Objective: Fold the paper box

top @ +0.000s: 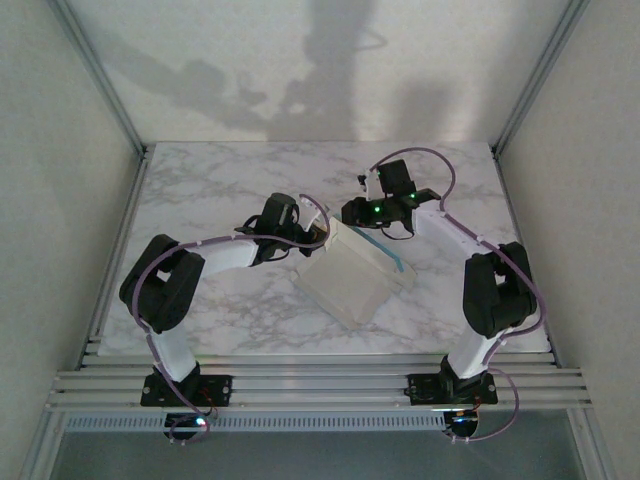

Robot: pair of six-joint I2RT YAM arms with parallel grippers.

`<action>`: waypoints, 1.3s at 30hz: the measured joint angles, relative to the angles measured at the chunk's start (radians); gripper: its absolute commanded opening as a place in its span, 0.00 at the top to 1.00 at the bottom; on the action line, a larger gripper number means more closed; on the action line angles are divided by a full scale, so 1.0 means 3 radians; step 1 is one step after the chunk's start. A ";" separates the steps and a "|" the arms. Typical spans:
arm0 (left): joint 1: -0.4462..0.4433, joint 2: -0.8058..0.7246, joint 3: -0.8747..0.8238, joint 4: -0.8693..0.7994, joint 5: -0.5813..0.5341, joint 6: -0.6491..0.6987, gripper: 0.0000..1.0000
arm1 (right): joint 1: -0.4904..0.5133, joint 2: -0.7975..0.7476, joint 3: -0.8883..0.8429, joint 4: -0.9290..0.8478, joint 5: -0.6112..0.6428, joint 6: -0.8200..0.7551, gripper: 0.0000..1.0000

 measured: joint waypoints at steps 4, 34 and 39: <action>0.0000 0.0000 0.0001 -0.0005 0.0000 0.0008 0.91 | 0.0013 0.0036 0.0039 -0.0003 0.0066 -0.0053 0.66; -0.0031 0.0000 0.0019 -0.0034 -0.0050 0.0010 0.91 | 0.0175 0.0093 -0.0038 0.0456 0.0430 -0.0097 0.63; -0.0031 0.0000 0.0019 -0.0034 -0.0050 0.0010 0.91 | 0.0158 0.0093 -0.0132 0.0656 0.0357 -0.0013 0.63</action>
